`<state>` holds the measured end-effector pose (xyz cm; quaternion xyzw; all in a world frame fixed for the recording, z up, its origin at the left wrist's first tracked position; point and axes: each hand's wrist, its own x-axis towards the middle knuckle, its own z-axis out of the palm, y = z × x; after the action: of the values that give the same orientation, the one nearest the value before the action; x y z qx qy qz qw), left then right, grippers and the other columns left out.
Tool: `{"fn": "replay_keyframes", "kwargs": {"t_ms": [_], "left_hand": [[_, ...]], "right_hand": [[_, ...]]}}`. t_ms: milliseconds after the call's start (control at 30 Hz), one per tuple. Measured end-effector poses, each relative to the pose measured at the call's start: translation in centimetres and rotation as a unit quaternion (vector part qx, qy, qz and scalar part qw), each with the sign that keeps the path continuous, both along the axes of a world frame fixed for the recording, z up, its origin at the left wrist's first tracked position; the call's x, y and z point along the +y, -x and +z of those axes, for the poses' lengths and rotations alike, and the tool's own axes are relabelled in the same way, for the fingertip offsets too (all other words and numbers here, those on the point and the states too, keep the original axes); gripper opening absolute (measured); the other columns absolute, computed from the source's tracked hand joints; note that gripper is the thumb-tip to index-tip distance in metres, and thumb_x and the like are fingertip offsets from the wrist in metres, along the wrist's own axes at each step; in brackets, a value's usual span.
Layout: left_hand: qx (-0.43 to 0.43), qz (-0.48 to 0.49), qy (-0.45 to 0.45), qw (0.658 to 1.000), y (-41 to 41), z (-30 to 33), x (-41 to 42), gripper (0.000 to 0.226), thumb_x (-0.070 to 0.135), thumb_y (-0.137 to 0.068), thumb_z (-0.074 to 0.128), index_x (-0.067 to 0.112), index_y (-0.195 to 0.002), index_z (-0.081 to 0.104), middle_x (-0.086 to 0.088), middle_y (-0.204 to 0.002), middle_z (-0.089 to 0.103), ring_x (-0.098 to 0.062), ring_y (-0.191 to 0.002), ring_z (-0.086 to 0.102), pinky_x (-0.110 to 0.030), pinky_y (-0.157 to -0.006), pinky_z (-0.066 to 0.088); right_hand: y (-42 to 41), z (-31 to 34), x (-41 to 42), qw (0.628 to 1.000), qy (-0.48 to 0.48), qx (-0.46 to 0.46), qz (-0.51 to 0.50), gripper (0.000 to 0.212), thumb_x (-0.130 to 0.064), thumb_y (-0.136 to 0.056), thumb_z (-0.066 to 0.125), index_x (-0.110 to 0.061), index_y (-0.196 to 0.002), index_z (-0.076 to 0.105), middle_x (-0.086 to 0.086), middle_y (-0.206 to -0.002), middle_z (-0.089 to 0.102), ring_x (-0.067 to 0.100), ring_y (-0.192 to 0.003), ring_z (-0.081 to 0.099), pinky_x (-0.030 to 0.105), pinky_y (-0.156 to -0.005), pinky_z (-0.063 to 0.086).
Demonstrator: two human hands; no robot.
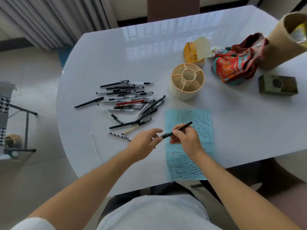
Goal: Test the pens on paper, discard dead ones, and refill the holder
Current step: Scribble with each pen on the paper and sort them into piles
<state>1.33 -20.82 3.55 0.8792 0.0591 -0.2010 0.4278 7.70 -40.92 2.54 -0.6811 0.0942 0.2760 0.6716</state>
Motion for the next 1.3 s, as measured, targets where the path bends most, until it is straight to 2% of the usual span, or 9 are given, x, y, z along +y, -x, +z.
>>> {"fn": "replay_keyframes", "kwargs": {"t_ms": [133, 300, 467, 567, 633, 767, 1000, 1133, 1300], "left_hand": [[-0.032, -0.099, -0.068, 0.992, -2.1, -0.5, -1.6, 0.025, 0.04, -0.098, 0.055, 0.021, -0.101, 0.071, 0.01, -0.081, 0.063, -0.005, -0.071, 0.053, -0.027, -0.062, 0.034], [-0.077, -0.07, -0.093, 0.99, -3.2, -1.0, -2.6, 0.024, 0.039, -0.096, 0.061, 0.019, -0.09, 0.073, 0.005, -0.077, 0.061, -0.012, -0.069, 0.055, -0.032, -0.061, 0.043], [-0.116, -0.045, -0.209, 0.97, -4.2, -1.1, -1.3, 0.025, 0.04, -0.096, 0.062, 0.02, -0.091, 0.075, 0.006, -0.078, 0.06, -0.016, -0.073, 0.058, -0.035, -0.065, 0.05], [-0.118, -0.092, -0.211, 0.966, -3.8, -1.4, -0.3, 0.025, 0.041, -0.096, 0.062, 0.02, -0.098, 0.075, 0.007, -0.093, 0.067, -0.014, -0.088, 0.062, -0.033, -0.072, 0.054], [-0.131, -0.134, -0.174, 0.967, -3.8, -1.7, -1.0, 0.023, 0.037, -0.096, 0.063, 0.018, -0.104, 0.074, 0.005, -0.116, 0.07, -0.017, -0.114, 0.061, -0.034, -0.092, 0.052], [-0.091, -0.204, -0.156, 0.962, -4.1, -2.9, -2.8, 0.029, 0.036, -0.1, 0.057, 0.017, -0.119, 0.067, 0.0, -0.155, 0.045, -0.018, -0.147, 0.034, -0.039, -0.117, 0.035], [-0.055, -0.21, -0.179, 0.96, -3.7, -3.9, -3.0, 0.03, 0.038, -0.099, 0.058, 0.014, -0.114, 0.068, -0.003, -0.16, 0.038, -0.019, -0.15, 0.03, -0.042, -0.117, 0.036], [-0.052, -0.193, -0.175, 0.964, -3.7, -4.0, -3.3, 0.027, 0.038, -0.099, 0.058, 0.015, -0.107, 0.068, 0.0, -0.159, 0.039, -0.017, -0.149, 0.031, -0.043, -0.117, 0.036], [-0.054, -0.158, -0.138, 0.976, -4.0, -3.5, -3.4, 0.026, 0.038, -0.099, 0.058, 0.016, -0.103, 0.07, 0.002, -0.149, 0.051, -0.015, -0.139, 0.045, -0.038, -0.107, 0.045]], "right_hand": [[0.4, 0.0, -1.3, 1.0, -0.017, 0.015, -0.012, 0.015, -0.02, -0.087, 0.069, -0.007, -0.091, 0.074, 0.016, -0.081, 0.075, 0.029, -0.069, 0.071, 0.036, -0.068, 0.063], [0.0, -0.6, -1.5, 0.998, -0.002, 0.015, -0.065, 0.018, -0.02, -0.096, 0.068, -0.004, -0.089, 0.073, 0.015, -0.079, 0.076, 0.025, -0.064, 0.071, 0.036, -0.065, 0.061], [-3.8, -1.7, -2.3, 0.971, 0.031, 0.018, -0.236, 0.018, -0.02, -0.097, 0.066, -0.007, -0.086, 0.067, 0.003, -0.065, 0.071, 0.017, -0.054, 0.065, 0.033, -0.056, 0.058], [-6.0, -1.9, -2.8, 0.982, 0.083, -0.046, -0.165, 0.014, -0.021, -0.097, 0.066, -0.012, -0.088, 0.072, 0.005, -0.073, 0.076, 0.019, -0.063, 0.073, 0.035, -0.065, 0.062], [-6.3, -2.0, -1.7, 0.984, 0.109, -0.095, -0.101, 0.008, -0.023, -0.092, 0.068, -0.021, -0.088, 0.075, 0.004, -0.078, 0.078, 0.018, -0.071, 0.076, 0.034, -0.072, 0.063], [-6.1, -2.6, 0.4, 0.959, 0.208, -0.193, -0.018, 0.009, -0.024, -0.091, 0.069, -0.028, -0.095, 0.075, -0.009, -0.079, 0.075, 0.006, -0.078, 0.073, 0.02, -0.075, 0.058], [-5.9, -3.2, 0.4, 0.931, 0.265, -0.252, 0.014, 0.015, -0.019, -0.095, 0.067, -0.017, -0.106, 0.077, -0.004, -0.088, 0.076, 0.01, -0.078, 0.07, 0.021, -0.076, 0.056], [-6.5, -2.9, -0.8, 0.929, 0.28, -0.227, -0.081, 0.012, -0.016, -0.092, 0.064, -0.023, -0.092, 0.073, -0.012, -0.074, 0.069, 0.0, -0.07, 0.066, 0.024, -0.07, 0.057], [-6.0, -1.9, -1.8, 0.954, 0.214, -0.184, -0.1, 0.017, -0.024, -0.091, 0.061, -0.032, -0.078, 0.068, -0.005, -0.068, 0.073, 0.009, -0.064, 0.072, 0.017, -0.06, 0.054]]}}
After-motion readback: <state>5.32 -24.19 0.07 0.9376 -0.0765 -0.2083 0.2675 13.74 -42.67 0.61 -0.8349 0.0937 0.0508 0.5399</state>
